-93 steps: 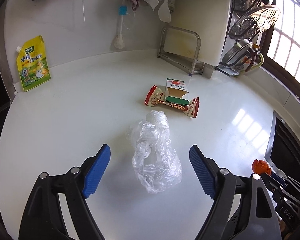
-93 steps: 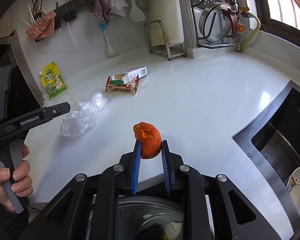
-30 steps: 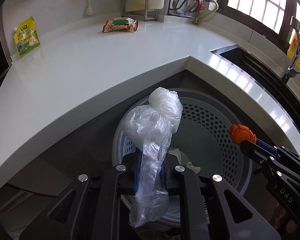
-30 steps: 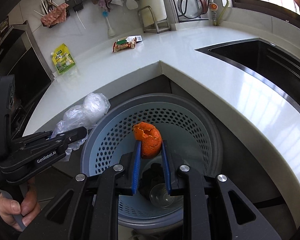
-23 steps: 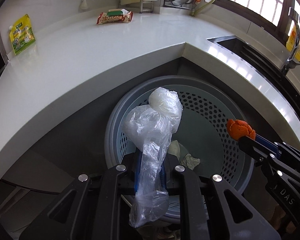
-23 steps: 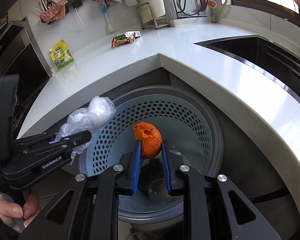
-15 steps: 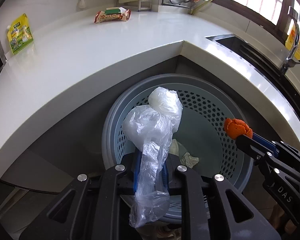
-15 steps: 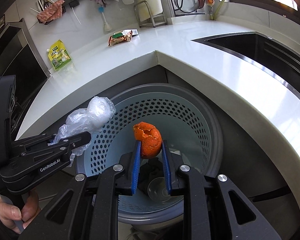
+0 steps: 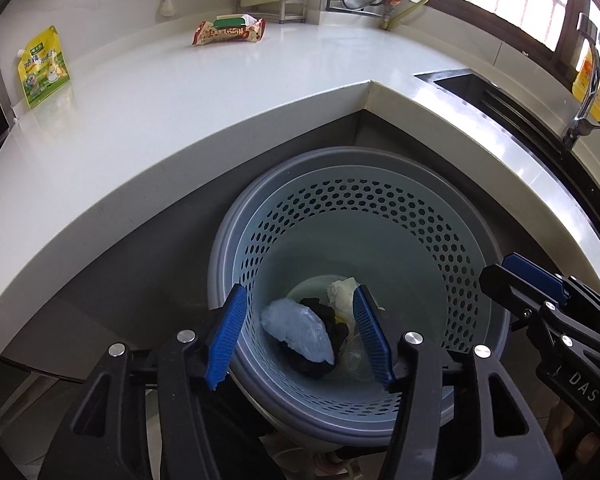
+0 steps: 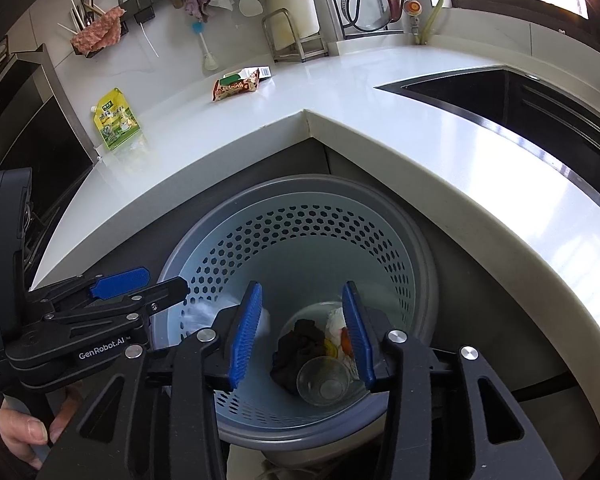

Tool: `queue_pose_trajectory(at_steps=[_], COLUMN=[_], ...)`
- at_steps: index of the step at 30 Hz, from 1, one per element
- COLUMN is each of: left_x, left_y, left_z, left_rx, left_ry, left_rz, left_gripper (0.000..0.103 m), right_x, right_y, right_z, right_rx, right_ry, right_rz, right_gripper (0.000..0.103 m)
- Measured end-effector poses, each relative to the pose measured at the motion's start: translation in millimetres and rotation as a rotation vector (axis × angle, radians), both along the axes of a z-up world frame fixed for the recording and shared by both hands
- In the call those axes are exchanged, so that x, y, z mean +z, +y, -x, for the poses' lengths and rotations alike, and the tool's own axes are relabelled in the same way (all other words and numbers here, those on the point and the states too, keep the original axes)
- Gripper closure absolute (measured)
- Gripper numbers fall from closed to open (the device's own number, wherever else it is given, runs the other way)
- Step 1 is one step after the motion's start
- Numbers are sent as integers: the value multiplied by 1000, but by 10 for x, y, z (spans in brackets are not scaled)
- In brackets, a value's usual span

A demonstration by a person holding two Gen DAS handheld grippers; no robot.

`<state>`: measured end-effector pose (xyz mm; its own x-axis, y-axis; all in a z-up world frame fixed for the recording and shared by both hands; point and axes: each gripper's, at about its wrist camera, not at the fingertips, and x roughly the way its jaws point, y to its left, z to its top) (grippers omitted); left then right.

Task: Collect trash
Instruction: 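Carry the plastic bag and orange peel over the basket and release both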

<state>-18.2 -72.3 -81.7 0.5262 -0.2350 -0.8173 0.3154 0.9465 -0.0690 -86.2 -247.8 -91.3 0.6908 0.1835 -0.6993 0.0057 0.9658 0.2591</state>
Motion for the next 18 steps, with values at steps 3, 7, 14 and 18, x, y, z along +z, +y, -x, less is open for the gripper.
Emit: queue_pose_trajectory(at_steps=[3, 7, 14, 18], left_x=[-1, 9, 108, 238], left_y=[11, 25, 96, 189], left_z=[12, 24, 7, -23], left_rx=[2, 5, 26, 43], left_ry=[-1, -6, -42, -92], left_rz=[1, 6, 24, 34], left_gripper=[42, 35, 19, 14], right_x=[-5, 2, 92, 222], right_y=[-3, -14, -22, -1], right_z=[4, 4, 19, 5], right_rx=[-1, -5, -17, -12], right_ry=[1, -3, -29, -71], right_rz=[-5, -9, -14, -14], right_gripper=[60, 55, 50, 44])
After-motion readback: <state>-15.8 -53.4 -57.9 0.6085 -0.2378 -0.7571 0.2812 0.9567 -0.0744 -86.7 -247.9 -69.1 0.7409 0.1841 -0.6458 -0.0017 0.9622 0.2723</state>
